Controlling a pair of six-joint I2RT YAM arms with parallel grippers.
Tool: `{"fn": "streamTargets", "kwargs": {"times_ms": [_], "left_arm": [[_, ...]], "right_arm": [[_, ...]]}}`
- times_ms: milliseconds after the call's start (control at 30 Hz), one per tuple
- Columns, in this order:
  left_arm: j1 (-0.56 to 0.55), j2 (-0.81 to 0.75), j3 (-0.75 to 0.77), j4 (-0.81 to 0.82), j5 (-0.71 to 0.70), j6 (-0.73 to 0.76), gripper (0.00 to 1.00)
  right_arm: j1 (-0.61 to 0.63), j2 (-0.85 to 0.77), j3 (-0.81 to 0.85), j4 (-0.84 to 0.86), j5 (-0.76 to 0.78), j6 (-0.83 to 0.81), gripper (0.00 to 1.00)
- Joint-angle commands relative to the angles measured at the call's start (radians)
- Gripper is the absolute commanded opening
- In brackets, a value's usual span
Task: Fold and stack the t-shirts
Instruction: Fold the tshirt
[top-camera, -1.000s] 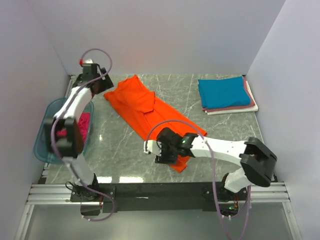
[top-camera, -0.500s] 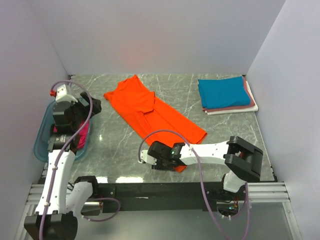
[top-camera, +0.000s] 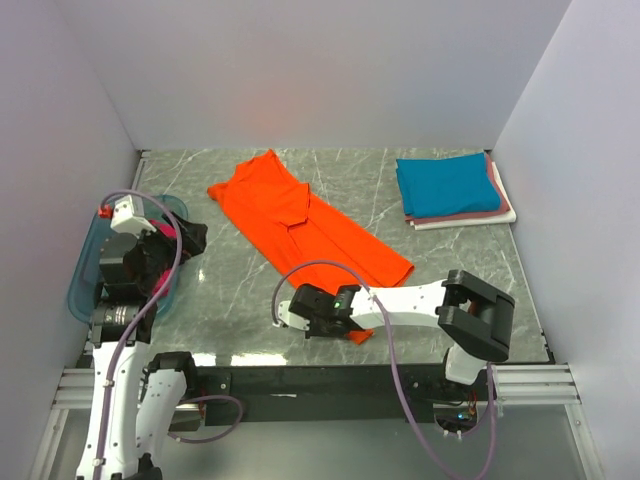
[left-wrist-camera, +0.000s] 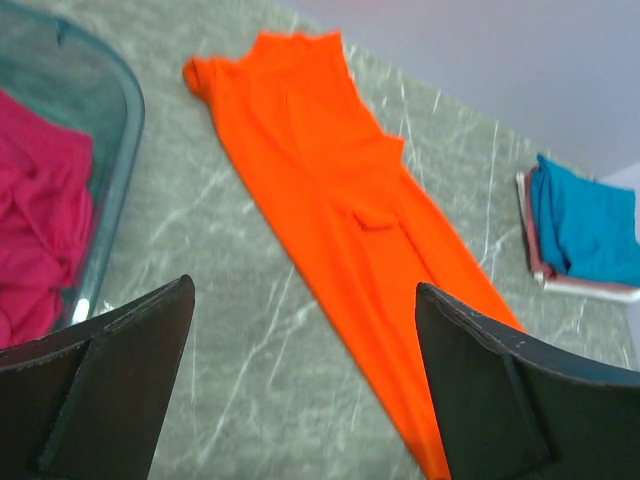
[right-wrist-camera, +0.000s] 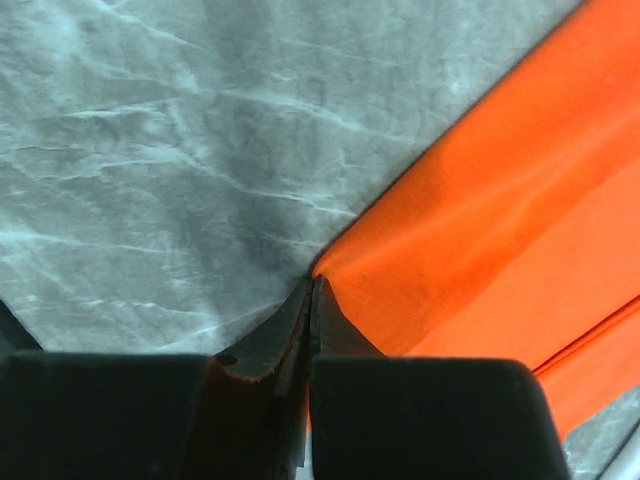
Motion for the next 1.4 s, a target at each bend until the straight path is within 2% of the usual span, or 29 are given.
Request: {"fn": "streamTargets", "kwargs": {"times_ms": [0,267,433,467,500,567,600,700,733,800,833,900,933,967,1067,1233,1367], "left_arm": [[0.000,-0.035,-0.012,-0.049,0.051,0.009,0.97],[-0.002,-0.075,0.037,-0.127,0.090,-0.007,0.97],[0.000,-0.113,0.046,-0.153,0.096,-0.014,0.97],[-0.002,-0.112,0.049,-0.164,0.096,-0.014,0.97],[0.000,-0.110,0.055,-0.168,0.091,-0.014,0.97],[-0.002,-0.107,0.055,-0.168,0.090,-0.013,0.97],[0.000,-0.106,0.050,-0.159,0.090,-0.013,0.97],[-0.002,-0.099,0.037,-0.124,0.096,-0.022,0.97],[0.000,-0.092,0.034,-0.115,0.104,-0.028,0.97],[-0.002,-0.084,0.020,-0.078,0.124,-0.042,0.97],[0.000,-0.080,0.014,-0.066,0.140,-0.045,0.97],[0.000,-0.069,0.000,-0.043,0.154,-0.051,0.97],[-0.002,-0.064,-0.002,-0.021,0.163,-0.050,0.97],[-0.002,-0.058,-0.005,-0.010,0.174,-0.047,0.97],[-0.002,-0.035,-0.020,0.025,0.186,-0.030,0.97],[-0.002,-0.024,-0.071,0.071,0.196,-0.001,0.97],[0.000,-0.023,-0.112,0.094,0.214,0.018,0.97]], "right_arm": [[0.023,0.036,0.056,-0.050,-0.067,0.008,0.00],[0.131,0.192,0.335,-0.114,-0.196,0.046,0.00],[0.135,0.340,0.567,-0.151,-0.262,0.071,0.01],[0.135,0.343,0.589,-0.176,-0.280,0.060,0.06],[0.129,0.338,0.612,-0.191,-0.292,0.047,0.18],[0.103,0.274,0.613,-0.225,-0.323,-0.004,0.29],[0.083,0.244,0.601,-0.232,-0.346,-0.018,0.37],[-0.047,0.113,0.564,-0.255,-0.450,-0.068,0.46],[-0.137,0.061,0.555,-0.256,-0.481,-0.078,0.48],[-0.222,0.027,0.531,-0.243,-0.509,-0.085,0.50],[-0.318,0.010,0.526,-0.216,-0.541,-0.066,0.50],[-0.422,0.012,0.524,-0.162,-0.564,-0.001,0.49],[-0.469,0.036,0.532,-0.136,-0.594,0.037,0.49],[-0.566,0.059,0.544,-0.074,-0.604,0.150,0.49],[-0.697,0.185,0.641,-0.016,-0.641,0.344,0.49],[-0.759,0.418,0.868,0.014,-0.650,0.560,0.49],[-0.770,0.565,1.056,0.021,-0.615,0.652,0.49]]}}
